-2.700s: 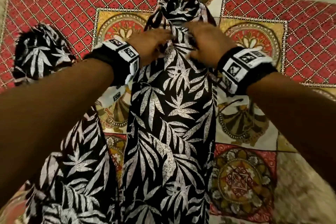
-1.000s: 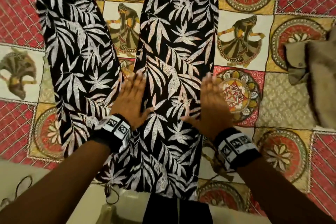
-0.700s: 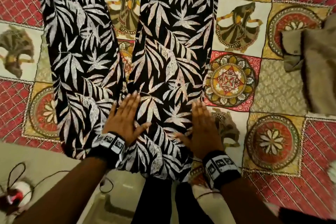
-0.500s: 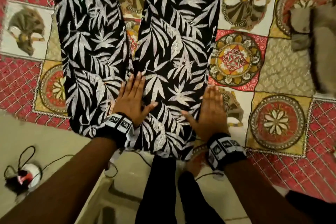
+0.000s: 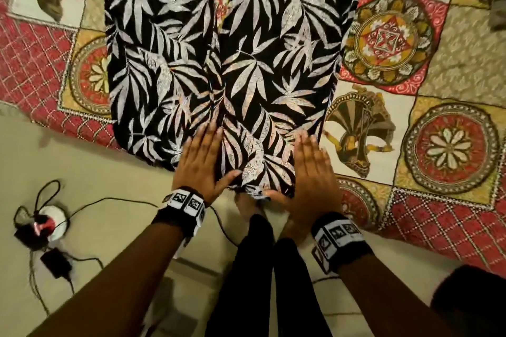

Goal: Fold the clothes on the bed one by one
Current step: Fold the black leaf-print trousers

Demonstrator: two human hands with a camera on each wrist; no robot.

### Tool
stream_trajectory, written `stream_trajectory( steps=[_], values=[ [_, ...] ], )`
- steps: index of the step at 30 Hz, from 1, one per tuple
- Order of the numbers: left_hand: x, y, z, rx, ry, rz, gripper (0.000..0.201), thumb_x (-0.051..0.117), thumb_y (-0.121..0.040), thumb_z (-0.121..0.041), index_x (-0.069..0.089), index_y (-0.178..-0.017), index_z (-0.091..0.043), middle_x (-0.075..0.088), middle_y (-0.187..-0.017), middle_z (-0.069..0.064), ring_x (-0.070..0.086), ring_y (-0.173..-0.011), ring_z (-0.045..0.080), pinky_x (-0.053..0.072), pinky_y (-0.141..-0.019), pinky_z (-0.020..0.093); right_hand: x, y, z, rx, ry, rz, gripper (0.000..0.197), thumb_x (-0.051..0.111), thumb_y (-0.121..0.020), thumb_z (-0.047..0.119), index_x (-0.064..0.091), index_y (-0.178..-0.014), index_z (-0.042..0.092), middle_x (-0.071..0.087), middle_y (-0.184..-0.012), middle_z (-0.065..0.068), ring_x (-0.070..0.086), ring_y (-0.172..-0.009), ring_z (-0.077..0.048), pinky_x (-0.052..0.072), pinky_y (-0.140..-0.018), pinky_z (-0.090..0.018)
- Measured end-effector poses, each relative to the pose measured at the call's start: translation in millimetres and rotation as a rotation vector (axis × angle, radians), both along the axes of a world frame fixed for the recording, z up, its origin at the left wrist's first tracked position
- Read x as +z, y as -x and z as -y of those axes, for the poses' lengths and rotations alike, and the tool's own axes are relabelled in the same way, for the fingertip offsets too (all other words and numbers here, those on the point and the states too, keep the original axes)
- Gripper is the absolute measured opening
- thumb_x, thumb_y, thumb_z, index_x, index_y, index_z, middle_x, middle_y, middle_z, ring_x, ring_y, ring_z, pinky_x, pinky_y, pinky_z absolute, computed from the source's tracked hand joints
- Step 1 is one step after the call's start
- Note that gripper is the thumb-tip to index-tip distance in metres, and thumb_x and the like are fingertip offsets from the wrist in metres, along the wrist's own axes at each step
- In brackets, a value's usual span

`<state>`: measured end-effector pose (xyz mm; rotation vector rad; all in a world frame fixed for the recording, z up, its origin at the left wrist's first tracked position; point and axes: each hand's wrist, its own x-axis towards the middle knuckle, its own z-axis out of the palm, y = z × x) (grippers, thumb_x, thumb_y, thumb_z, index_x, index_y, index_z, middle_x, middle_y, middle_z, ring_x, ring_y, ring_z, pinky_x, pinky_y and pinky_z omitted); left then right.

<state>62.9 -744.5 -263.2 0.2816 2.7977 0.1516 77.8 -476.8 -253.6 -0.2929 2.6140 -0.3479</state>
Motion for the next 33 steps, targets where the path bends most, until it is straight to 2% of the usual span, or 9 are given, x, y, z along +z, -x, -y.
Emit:
stream_trajectory(
  steps=[3,6,8,11,15,18,21,24,33],
  values=[
    [3,-18,36,-0.022,0.097,0.035,0.102,0.054,-0.087,-0.065,0.000,-0.159,-0.015,-0.005,-0.167,0.003,-0.002,-0.154,0.021,0.008,-0.124,0.045,8,-7,-11,0.007,-0.095,0.083,0.131,0.015,-0.073,0.099,0.007,-0.160,0.002,-0.001,-0.168,-0.017,0.000,-0.156,-0.033,0.000,-0.125,-0.047],
    [15,-34,71,0.064,0.140,0.139,0.125,0.080,-0.069,-0.022,-0.008,-0.159,-0.021,-0.009,-0.167,-0.001,-0.006,-0.153,0.018,0.011,-0.123,0.044,25,-6,-14,-0.027,-0.146,0.187,0.139,-0.013,-0.060,0.101,-0.013,-0.157,0.002,-0.021,-0.165,-0.017,-0.017,-0.154,-0.034,-0.007,-0.125,-0.050],
    [25,-39,91,0.115,0.117,0.174,0.130,0.080,-0.064,-0.013,-0.010,-0.158,-0.024,-0.006,-0.167,0.000,0.001,-0.154,0.021,0.013,-0.123,0.043,38,-5,-9,-0.034,-0.166,0.231,0.135,-0.002,-0.061,0.098,-0.020,-0.155,0.002,-0.026,-0.163,-0.019,-0.022,-0.152,-0.036,-0.006,-0.125,-0.054],
    [38,-32,115,0.164,0.042,0.101,0.112,0.075,-0.070,-0.008,0.008,-0.159,-0.017,0.010,-0.166,0.008,0.015,-0.152,0.029,0.023,-0.121,0.046,56,-3,17,0.039,-0.102,0.052,0.116,0.038,-0.079,0.075,-0.001,-0.159,0.001,-0.009,-0.167,-0.020,-0.008,-0.155,-0.037,0.005,-0.124,-0.055],
    [51,-4,131,0.241,-0.111,-0.146,0.051,0.050,-0.090,-0.022,0.049,-0.139,-0.009,0.050,-0.144,0.014,0.050,-0.124,0.035,0.044,-0.102,0.045,69,24,92,0.145,0.104,-0.059,0.083,0.037,-0.093,0.051,0.010,-0.160,0.010,0.004,-0.168,-0.013,-0.002,-0.155,-0.028,0.001,-0.126,-0.044],
    [31,24,152,0.569,-0.288,-0.152,0.045,0.061,-0.091,-0.033,0.052,-0.128,-0.010,0.060,-0.118,0.015,0.057,-0.105,0.034,0.049,-0.091,0.044,60,60,141,0.147,0.138,-0.024,0.067,0.028,-0.102,0.044,0.003,-0.157,0.015,0.000,-0.167,-0.007,-0.008,-0.153,-0.021,-0.002,-0.126,-0.040],
    [13,48,175,0.906,-0.459,-0.080,0.045,0.081,-0.079,-0.036,0.057,-0.110,-0.014,0.063,-0.094,0.010,0.061,-0.085,0.029,0.051,-0.079,0.039,35,82,170,0.151,0.093,0.015,0.068,0.030,-0.105,0.046,-0.004,-0.155,0.016,-0.003,-0.168,-0.007,-0.007,-0.154,-0.022,0.000,-0.127,-0.042],
    [11,58,189,1.002,-0.581,-0.066,0.027,0.084,-0.078,-0.028,0.063,-0.091,-0.017,0.057,-0.073,0.003,0.057,-0.070,0.022,0.051,-0.072,0.038,13,81,174,0.187,-0.005,0.049,0.076,0.021,-0.104,0.058,-0.012,-0.158,0.015,-0.013,-0.167,-0.008,-0.014,-0.154,-0.023,-0.002,-0.127,-0.044],
    [12,51,224,0.870,-0.604,-0.039,0.014,0.076,-0.087,-0.021,0.067,-0.082,-0.010,0.048,-0.063,-0.006,0.047,-0.062,0.018,0.037,-0.064,0.026,9,73,183,0.103,-0.102,0.015,0.100,0.025,-0.094,0.078,-0.009,-0.160,0.011,-0.013,-0.168,-0.010,-0.012,-0.156,-0.025,0.002,-0.127,-0.048]
  ],
)
